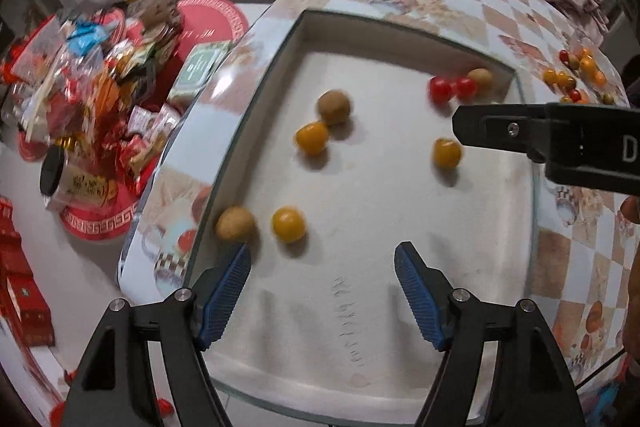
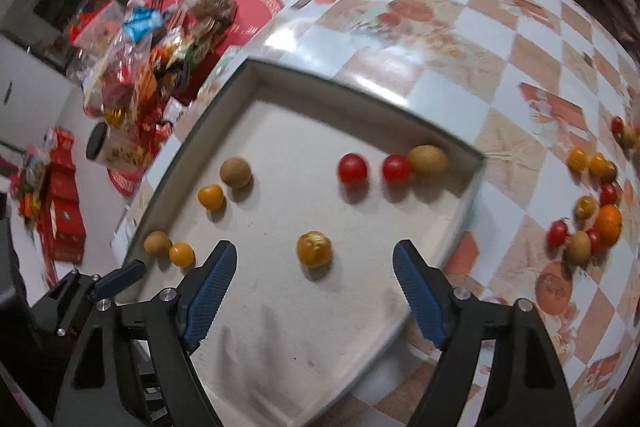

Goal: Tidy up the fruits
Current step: 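Move both open grippers back over the fruit on the table, then grasp a red cherry tomato with the left gripper while the right gripper grasps a brown tomato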

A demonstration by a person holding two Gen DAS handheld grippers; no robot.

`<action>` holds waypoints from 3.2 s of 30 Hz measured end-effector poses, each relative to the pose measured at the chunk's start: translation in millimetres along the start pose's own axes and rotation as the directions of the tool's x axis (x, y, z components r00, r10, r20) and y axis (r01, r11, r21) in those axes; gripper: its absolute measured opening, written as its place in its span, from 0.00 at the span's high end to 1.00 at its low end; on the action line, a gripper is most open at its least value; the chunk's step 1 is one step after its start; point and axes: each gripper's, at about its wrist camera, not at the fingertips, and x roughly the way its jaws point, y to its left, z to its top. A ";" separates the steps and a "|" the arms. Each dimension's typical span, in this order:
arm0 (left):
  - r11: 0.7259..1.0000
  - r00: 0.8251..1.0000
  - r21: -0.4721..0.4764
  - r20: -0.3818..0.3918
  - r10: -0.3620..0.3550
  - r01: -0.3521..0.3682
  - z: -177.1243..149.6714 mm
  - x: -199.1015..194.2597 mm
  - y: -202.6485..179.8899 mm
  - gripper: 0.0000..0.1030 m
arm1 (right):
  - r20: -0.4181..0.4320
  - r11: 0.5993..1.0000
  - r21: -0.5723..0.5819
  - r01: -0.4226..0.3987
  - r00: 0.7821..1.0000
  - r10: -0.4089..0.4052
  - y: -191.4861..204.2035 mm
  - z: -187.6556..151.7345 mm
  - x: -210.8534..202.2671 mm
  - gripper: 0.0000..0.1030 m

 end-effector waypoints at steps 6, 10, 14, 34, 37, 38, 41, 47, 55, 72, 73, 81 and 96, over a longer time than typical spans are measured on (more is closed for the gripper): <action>0.996 0.999 0.088 0.035 -0.035 0.032 19.2 -12.5 -38.5 0.27 | 0.047 0.995 0.092 0.024 0.998 -0.029 -36.1 -6.3 -24.5 0.19; 0.987 0.996 0.151 0.052 -0.070 0.061 32.9 -19.2 -70.1 0.27 | 0.058 0.983 0.170 0.064 0.995 -0.075 -74.8 -18.8 -39.9 0.19; 0.972 0.992 0.218 0.064 -0.106 0.090 45.5 -23.4 -108.3 0.27 | 0.056 0.963 0.246 0.105 0.991 -0.122 -117.4 -36.4 -52.7 0.19; 0.943 0.993 0.320 0.038 -0.111 0.093 85.8 26.6 -220.3 0.27 | 0.050 0.889 0.427 0.166 0.977 -0.206 -239.3 -49.5 -69.0 0.20; 0.947 0.994 0.308 0.034 -0.107 0.091 92.4 33.6 -222.8 0.27 | 0.062 0.898 0.408 0.162 0.977 -0.204 -243.7 -37.0 -69.3 0.28; 0.949 0.994 0.303 0.033 -0.105 0.090 94.3 35.6 -223.6 0.27 | 0.066 0.901 0.404 0.157 0.978 -0.200 -245.8 -31.6 -68.9 0.30; 0.949 0.995 0.305 0.029 -0.099 0.085 98.3 42.2 -227.2 0.27 | 0.072 0.900 0.412 0.141 0.980 -0.186 -254.0 -16.7 -65.5 0.39; 0.944 0.996 0.322 0.020 -0.090 0.078 100.0 53.8 -231.7 0.27 | 0.045 0.905 0.398 0.151 0.982 -0.183 -265.5 7.9 -49.2 0.48; 0.944 0.993 0.314 0.011 -0.114 0.105 106.7 63.1 -235.2 0.31 | 0.004 0.926 0.344 0.155 0.986 -0.167 -268.2 29.0 -25.6 0.51; 0.935 0.987 0.325 0.027 -0.161 0.144 114.5 63.6 -245.1 0.57 | 0.030 0.952 0.290 0.098 0.993 -0.112 -266.3 32.5 -19.6 0.72; 0.933 0.986 0.328 0.030 -0.166 0.148 114.0 63.0 -245.4 0.62 | 0.037 0.957 0.271 0.106 0.992 -0.120 -264.5 32.2 -19.7 0.72; 0.938 0.979 0.289 0.007 -0.205 0.194 114.4 59.7 -239.4 0.78 | 0.080 0.949 0.314 0.044 0.994 -0.072 -269.2 35.8 -22.9 0.79; 0.940 0.966 0.232 0.012 -0.258 0.249 110.2 30.5 -216.6 0.78 | 0.120 0.923 0.383 0.017 0.990 -0.068 -269.8 -13.1 -66.1 0.79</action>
